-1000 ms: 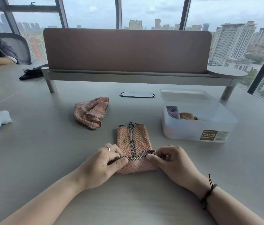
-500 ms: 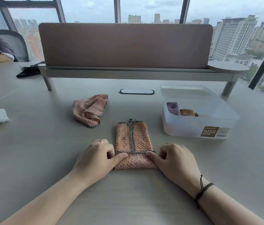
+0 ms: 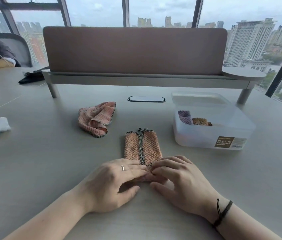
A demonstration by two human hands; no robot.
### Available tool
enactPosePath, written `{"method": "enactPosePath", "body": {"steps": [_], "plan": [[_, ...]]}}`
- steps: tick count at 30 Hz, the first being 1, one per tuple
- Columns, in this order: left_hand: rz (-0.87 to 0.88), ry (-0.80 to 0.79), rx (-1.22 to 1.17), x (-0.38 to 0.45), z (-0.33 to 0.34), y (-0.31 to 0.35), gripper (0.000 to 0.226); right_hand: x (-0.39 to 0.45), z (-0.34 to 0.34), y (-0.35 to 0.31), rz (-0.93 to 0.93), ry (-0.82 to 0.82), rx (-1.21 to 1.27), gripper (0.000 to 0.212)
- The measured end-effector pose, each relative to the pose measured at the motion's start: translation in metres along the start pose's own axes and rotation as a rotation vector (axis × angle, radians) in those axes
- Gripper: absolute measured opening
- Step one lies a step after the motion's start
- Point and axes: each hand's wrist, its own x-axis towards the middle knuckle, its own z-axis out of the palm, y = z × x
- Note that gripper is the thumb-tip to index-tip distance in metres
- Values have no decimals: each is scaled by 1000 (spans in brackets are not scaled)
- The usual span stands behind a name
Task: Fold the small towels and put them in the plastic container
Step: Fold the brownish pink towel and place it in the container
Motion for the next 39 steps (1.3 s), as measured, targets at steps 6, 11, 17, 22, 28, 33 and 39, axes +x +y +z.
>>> {"method": "enactPosePath", "body": {"steps": [6,11,17,22,28,33,39], "plan": [[-107,-20,13,-3,0,-1,56,1,-4,0,69,-68,87,27],[-151,49,-88,-3,2,-6,50,2,0,3,90,-44,98,19],[-171,142,-84,-4,1,-4,46,5,-2,1,149,64,116,9],[-231,278,-167,0,-2,-8,21,0,-10,1,231,15,240,33],[-408,337,-294,4,-2,-12,12,7,-5,8,357,42,250,29],[-519,357,-352,19,4,-19,6,24,-3,10,556,104,404,18],[-563,347,-249,24,8,-23,12,32,2,19,618,62,342,18]]}}
